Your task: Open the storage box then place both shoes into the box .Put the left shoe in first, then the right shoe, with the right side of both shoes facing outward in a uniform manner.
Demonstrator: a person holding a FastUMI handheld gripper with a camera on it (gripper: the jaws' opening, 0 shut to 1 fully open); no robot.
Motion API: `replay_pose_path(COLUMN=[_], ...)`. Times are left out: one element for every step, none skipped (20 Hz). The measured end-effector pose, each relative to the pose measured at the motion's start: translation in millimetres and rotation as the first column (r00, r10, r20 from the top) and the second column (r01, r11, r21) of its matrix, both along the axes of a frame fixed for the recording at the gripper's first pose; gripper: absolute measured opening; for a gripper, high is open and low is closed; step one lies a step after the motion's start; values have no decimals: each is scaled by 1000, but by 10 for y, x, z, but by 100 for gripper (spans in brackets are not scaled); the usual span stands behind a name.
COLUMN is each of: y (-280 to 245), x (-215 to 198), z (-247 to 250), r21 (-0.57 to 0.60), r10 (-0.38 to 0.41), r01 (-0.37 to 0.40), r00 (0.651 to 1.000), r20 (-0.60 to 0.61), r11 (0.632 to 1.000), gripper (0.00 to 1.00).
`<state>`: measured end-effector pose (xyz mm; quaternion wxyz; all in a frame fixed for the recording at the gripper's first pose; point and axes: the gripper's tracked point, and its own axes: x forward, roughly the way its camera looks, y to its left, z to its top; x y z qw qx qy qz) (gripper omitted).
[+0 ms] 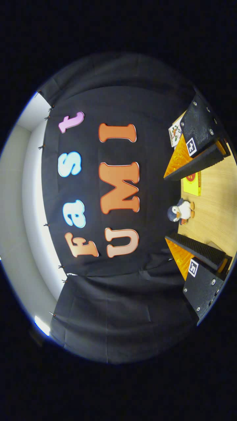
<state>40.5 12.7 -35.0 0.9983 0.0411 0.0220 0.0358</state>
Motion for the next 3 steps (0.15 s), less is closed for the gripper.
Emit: replay_pose_path(y=[-90,-172,-244], x=[-38,-85,-132], z=[80,151,197], r21=[-4,-10,-19], r10=[-9,-18,-22], r01=[9,19,24], r00=[999,998,996], r20=[32,62,90], r11=[1000,1000,1000], gripper=[97,97,97])
